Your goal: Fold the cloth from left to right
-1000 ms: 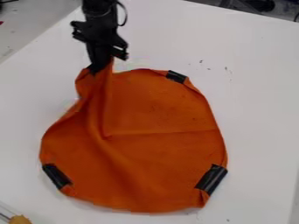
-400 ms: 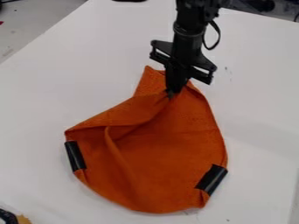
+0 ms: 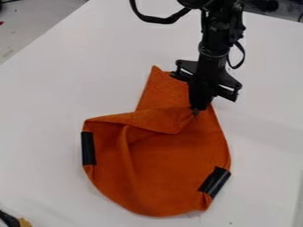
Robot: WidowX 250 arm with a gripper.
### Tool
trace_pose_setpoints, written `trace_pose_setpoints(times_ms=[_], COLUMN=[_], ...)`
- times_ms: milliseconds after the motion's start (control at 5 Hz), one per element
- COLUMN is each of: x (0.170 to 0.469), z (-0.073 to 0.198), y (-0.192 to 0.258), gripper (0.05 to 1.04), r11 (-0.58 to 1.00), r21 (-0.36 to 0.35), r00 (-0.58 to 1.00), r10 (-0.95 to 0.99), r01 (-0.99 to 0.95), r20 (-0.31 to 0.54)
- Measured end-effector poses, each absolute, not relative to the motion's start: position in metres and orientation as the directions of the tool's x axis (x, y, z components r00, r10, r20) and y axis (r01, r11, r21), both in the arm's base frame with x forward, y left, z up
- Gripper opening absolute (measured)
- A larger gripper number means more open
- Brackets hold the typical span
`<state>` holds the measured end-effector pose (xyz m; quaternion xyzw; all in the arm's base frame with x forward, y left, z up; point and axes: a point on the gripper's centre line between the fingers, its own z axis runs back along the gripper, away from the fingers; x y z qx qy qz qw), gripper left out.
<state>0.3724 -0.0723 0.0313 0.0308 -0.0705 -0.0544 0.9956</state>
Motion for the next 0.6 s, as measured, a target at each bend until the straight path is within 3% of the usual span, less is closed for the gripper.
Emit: trace_pose_setpoints(times_ms=[200,400,600], x=[0.38,0.39,0.388], z=[0.033,0.052,0.061], y=[-0.083,-0.097,-0.115], gripper=[0.552,0.851,1.008], r11=[0.99,0.984,0.982], r21=[0.06,0.094,0.102], r00=[0.983,0.976,0.974], r10=[-0.138,-0.164,-0.171], r01=[0.131,0.152,0.157], r20=[0.124,0.145,0.147])
